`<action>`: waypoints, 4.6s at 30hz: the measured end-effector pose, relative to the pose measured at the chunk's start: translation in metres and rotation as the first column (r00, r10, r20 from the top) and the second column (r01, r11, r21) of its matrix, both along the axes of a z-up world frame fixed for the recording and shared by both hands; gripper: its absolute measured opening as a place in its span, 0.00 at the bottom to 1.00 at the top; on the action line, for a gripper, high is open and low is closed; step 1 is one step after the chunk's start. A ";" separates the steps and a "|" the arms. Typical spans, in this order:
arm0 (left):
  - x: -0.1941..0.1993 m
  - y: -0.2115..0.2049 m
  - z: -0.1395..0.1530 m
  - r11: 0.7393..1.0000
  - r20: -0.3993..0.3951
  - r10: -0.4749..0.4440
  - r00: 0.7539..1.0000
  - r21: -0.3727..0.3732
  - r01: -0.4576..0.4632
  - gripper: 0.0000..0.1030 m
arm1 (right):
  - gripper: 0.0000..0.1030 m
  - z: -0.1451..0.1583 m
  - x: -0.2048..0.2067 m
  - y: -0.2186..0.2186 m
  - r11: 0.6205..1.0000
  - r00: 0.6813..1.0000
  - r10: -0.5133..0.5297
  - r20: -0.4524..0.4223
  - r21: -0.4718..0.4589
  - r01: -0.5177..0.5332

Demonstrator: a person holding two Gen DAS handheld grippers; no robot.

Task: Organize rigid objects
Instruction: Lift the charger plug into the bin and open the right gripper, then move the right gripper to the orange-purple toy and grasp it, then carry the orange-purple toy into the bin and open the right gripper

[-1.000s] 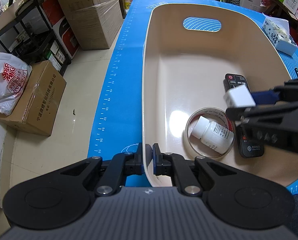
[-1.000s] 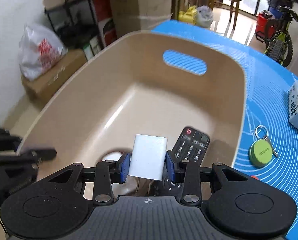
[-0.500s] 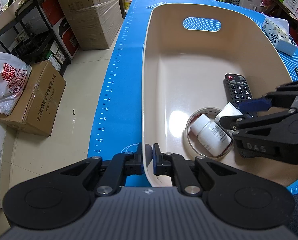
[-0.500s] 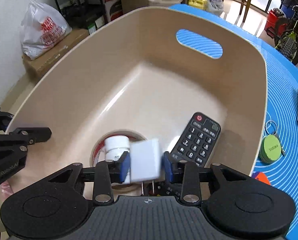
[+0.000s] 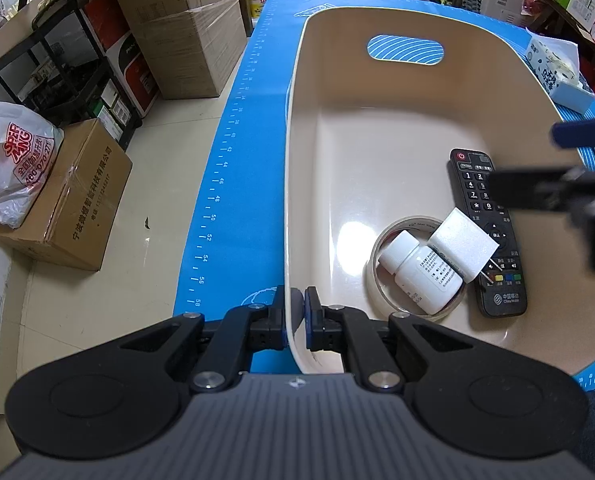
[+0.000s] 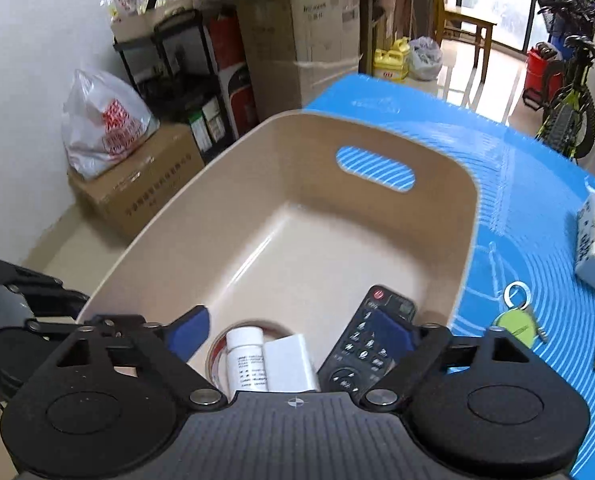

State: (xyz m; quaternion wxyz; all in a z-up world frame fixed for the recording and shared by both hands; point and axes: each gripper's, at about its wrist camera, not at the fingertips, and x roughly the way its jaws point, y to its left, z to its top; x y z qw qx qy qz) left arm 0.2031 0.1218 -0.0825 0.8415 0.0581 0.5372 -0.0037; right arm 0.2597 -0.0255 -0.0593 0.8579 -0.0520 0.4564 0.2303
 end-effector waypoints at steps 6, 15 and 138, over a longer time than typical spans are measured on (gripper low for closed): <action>-0.001 0.002 0.000 1.000 0.000 -0.001 1.000 -0.002 0.001 0.09 | 0.96 0.017 0.001 -0.034 0.998 0.996 -0.066 0.052 0.021 0.065; -0.001 0.002 0.000 1.000 0.000 0.000 1.000 -0.002 0.000 0.09 | 0.98 0.023 0.008 -0.094 0.985 0.981 -0.171 0.089 -0.006 0.173; -0.001 0.005 0.000 1.000 -0.004 -0.001 1.000 0.002 0.001 0.09 | 0.48 -0.044 0.024 0.027 0.982 0.993 0.114 -0.016 -0.149 -0.115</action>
